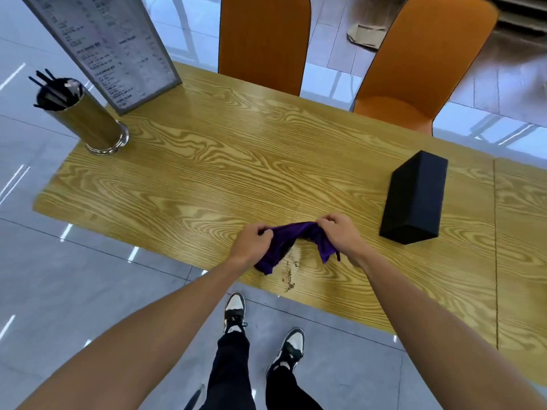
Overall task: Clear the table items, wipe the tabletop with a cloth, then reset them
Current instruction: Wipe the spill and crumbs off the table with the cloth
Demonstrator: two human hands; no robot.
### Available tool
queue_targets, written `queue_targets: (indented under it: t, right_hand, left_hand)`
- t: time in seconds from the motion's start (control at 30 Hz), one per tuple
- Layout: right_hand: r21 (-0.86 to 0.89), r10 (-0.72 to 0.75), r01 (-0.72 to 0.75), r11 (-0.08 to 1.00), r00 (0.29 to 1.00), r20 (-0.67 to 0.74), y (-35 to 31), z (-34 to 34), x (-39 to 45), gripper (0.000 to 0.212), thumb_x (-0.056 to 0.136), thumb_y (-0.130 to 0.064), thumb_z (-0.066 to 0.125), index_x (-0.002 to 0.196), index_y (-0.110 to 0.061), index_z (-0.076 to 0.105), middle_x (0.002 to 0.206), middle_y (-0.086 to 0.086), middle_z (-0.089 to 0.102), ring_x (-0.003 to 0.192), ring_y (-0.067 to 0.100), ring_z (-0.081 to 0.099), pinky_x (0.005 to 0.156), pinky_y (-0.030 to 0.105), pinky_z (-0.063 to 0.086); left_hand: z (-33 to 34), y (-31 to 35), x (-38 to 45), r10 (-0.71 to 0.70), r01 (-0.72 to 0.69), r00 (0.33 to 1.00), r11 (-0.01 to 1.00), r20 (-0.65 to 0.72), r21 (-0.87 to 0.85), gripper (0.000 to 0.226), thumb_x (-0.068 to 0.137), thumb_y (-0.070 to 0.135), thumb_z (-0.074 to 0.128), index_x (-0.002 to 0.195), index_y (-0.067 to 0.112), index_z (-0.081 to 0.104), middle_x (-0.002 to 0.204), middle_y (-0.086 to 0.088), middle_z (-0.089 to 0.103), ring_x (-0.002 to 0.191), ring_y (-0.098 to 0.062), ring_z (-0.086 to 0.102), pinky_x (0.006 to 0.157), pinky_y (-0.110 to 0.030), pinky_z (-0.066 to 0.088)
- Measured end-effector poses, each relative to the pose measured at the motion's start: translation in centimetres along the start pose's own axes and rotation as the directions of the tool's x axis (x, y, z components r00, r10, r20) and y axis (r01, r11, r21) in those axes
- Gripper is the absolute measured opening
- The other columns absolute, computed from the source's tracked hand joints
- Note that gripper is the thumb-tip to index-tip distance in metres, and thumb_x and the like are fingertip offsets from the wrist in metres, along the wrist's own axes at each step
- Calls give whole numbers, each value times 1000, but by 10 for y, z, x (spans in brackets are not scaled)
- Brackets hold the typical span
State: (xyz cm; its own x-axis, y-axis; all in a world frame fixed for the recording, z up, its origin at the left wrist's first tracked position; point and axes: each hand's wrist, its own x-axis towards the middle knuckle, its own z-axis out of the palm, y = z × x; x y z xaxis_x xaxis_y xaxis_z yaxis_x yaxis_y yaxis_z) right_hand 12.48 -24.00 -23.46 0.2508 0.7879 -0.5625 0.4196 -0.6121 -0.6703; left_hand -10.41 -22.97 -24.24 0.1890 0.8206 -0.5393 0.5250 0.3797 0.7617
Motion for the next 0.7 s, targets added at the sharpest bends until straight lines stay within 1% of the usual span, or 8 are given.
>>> queue_targets:
  t: [0.13,0.17,0.23,0.3,0.33,0.4,0.5,0.7]
  right_hand:
    - [-51,-31,30,998,999,-25,-12,4,15,23,101,-36,53,109,-15,61,81,6,69,50,4,58,44,20,43]
    - [-123,-49,46,991,998,-24,-12,6,17,23,102,-33,53,116,-16,59,91,7,69,61,4,62,52,22,48]
    - [-368,-105,86,926,994,-31,-8,12,18,29,103,-25,52,131,-18,55,121,13,59,103,21,60,85,37,52]
    - [-622,-250,142,770,964,-90,-1,19,13,34,99,-17,54,133,-19,55,128,16,49,118,34,48,96,48,46]
    - [-693,-336,176,699,936,-102,2,23,9,32,98,-17,55,130,-18,57,125,15,49,117,35,47,93,48,47]
    - [-735,-376,225,640,926,-44,9,30,5,33,96,-26,57,129,-20,55,121,11,51,112,32,48,85,46,50]
    - [-759,-260,195,622,965,35,20,37,4,49,94,-31,58,141,-27,43,128,7,52,118,31,46,87,48,49]
    - [-724,-239,119,680,969,-66,21,50,1,49,92,-10,55,137,-26,46,122,6,55,113,31,45,79,46,50]
  left_hand:
    - [-11,6,26,38,-14,993,978,-109,207,33,98,12,54,130,20,63,116,-6,67,105,-28,65,88,-47,57]
    - [-12,4,30,72,-20,988,938,-138,346,39,97,14,55,135,23,59,123,-7,61,115,-30,58,96,-49,52]
    - [-11,2,35,179,-73,975,818,-131,571,42,95,22,59,137,29,57,134,-5,52,126,-32,45,106,-49,39]
    - [-5,0,38,316,-168,945,695,-87,699,40,93,32,62,133,32,60,138,-3,49,128,-31,43,107,-50,35]
    - [-1,-1,39,360,-208,931,651,-55,730,39,93,35,63,131,33,61,136,-2,49,126,-30,43,104,-48,36]
    - [8,-5,40,349,-252,937,660,8,708,44,92,40,65,135,32,59,132,-1,49,121,-29,45,100,-45,39]
    - [16,-10,42,272,-221,962,690,36,689,54,91,37,69,142,31,50,137,-3,45,121,-31,45,98,-47,44]
    - [17,-15,42,317,-247,947,616,52,748,52,92,21,66,140,29,47,133,-2,53,117,-32,49,93,-45,46]
